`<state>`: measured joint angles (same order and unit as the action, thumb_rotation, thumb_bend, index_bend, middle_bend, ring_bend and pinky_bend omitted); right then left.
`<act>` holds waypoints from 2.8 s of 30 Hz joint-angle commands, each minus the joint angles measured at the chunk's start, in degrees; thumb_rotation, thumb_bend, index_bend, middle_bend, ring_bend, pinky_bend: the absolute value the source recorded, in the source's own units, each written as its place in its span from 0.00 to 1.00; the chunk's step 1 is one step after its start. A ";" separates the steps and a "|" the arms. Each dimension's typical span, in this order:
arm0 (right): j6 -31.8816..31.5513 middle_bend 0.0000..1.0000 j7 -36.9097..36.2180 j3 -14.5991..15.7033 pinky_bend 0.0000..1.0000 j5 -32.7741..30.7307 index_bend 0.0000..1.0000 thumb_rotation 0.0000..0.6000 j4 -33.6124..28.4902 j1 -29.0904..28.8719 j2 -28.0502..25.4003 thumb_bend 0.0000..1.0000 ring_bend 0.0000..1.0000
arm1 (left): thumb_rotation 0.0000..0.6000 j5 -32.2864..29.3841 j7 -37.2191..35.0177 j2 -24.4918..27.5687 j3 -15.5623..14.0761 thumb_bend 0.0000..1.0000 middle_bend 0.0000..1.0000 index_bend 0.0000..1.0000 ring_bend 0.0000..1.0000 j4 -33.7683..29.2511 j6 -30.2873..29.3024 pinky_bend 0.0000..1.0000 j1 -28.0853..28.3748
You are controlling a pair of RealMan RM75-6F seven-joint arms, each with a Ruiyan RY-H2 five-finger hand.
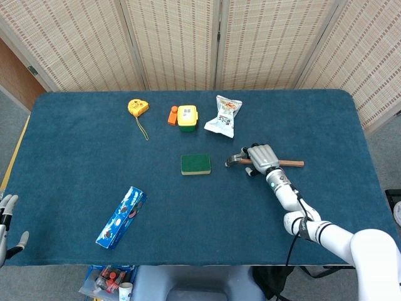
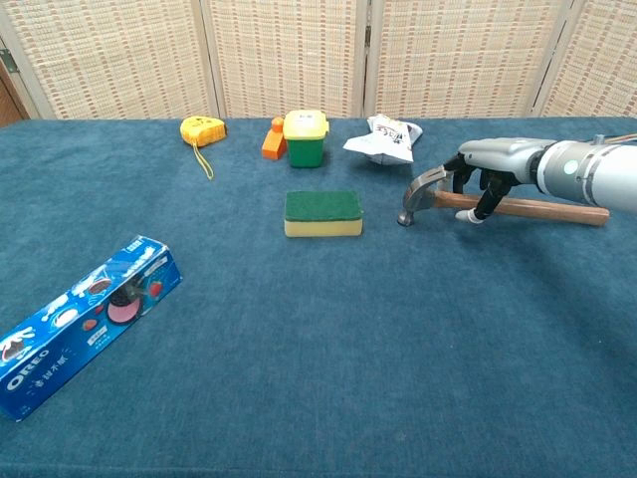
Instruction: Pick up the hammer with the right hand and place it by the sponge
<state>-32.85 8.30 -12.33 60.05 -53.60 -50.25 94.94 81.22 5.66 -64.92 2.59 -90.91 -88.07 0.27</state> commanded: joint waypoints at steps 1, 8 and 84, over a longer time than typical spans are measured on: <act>0.30 0.41 -0.33 0.09 0.25 0.02 0.34 1.00 0.53 -0.20 0.30 0.35 0.19 | 1.00 -0.01 -0.20 -0.06 0.07 0.32 0.00 0.00 0.05 0.14 -0.04 0.00 -0.05; 0.93 0.42 -0.80 0.41 0.25 0.05 0.36 1.00 1.72 -0.60 1.03 0.40 0.19 | 1.00 -0.04 -0.44 -0.20 0.15 0.32 0.00 0.00 0.05 0.45 0.14 0.00 -0.06; -14.84 0.76 -7.11 -2.78 0.54 6.68 0.62 1.00 -14.94 4.58 -6.64 0.58 0.58 | 1.00 0.38 -1.84 -0.39 0.23 0.32 0.00 0.00 0.05 1.55 -0.09 0.00 -0.84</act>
<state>-48.50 0.98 -14.91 67.27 -68.01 -45.16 88.39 81.60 3.83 -65.32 2.84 -89.37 -88.16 -0.57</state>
